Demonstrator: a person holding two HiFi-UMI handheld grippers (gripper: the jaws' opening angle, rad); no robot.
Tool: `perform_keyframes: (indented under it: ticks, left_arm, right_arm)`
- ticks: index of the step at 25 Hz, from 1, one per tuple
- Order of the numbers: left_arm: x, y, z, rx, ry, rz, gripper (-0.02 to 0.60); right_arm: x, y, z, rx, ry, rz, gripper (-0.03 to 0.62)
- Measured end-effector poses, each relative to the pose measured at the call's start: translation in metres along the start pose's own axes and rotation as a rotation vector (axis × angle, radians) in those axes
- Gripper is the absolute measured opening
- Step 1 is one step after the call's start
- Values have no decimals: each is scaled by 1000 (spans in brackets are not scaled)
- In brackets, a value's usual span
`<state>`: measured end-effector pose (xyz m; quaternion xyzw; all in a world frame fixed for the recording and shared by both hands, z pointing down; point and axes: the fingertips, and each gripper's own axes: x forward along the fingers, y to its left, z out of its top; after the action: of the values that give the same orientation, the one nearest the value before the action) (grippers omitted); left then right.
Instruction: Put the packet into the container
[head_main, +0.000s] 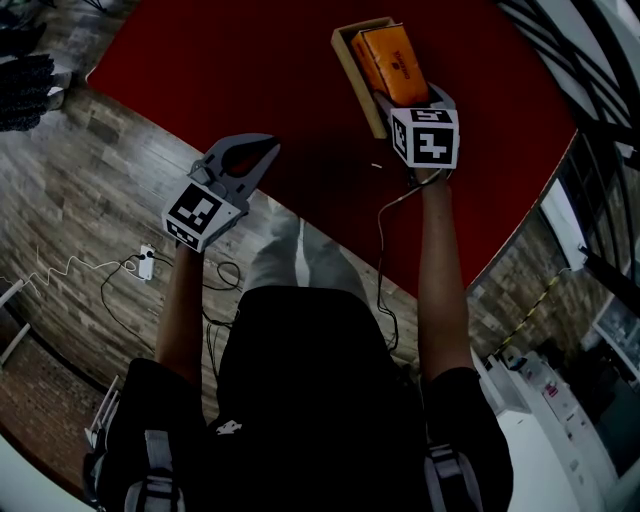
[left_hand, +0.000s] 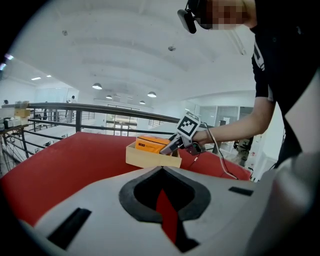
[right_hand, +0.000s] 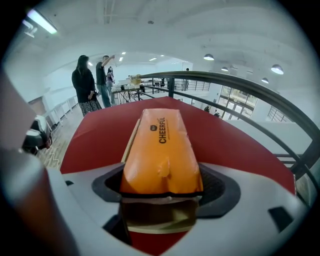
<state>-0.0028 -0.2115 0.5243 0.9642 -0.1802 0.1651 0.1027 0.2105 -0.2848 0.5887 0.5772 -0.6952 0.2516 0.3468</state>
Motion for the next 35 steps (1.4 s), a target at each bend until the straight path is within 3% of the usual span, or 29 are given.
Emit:
perform_keyframes:
  ticks: [2, 5, 8, 12, 18, 19, 21, 24, 30, 35]
  left_arm:
    - [0, 0, 2, -3, -7, 4, 8]
    - [0, 0, 4, 1, -9, 0, 8]
    - [-2, 1, 3, 3, -10, 1, 8]
    - [-6, 1, 4, -2, -22, 5, 8]
    - [-17, -5, 31, 10, -85, 26, 8]
    - [-19, -7, 38, 15, -99, 30, 8]
    - [-26, -15, 52, 25, -128, 33, 8]
    - [-36, -24, 73, 16, -173, 41, 8]
    - [-50, -58, 108, 48, -237, 80, 8]
    - [-68, -88, 126, 58, -259, 77, 8]
  right_arm:
    - [0, -2, 1, -8, -21, -1, 373]
    - [-4, -3, 8, -11, -89, 20, 435]
    - [-10, 0, 15, -8, -125, 52, 453]
    - [-23, 2, 20, 21, -156, 72, 453]
    - [-76, 32, 42, 60, -285, 141, 448]
    - [-89, 37, 46, 53, -308, 136, 420]
    - [-116, 42, 52, 44, -365, 87, 179]
    - [-153, 50, 63, 66, -458, 47, 42]
    - [-223, 72, 70, 39, -615, 114, 23]
    - [-269, 98, 68, 11, -688, 140, 21]
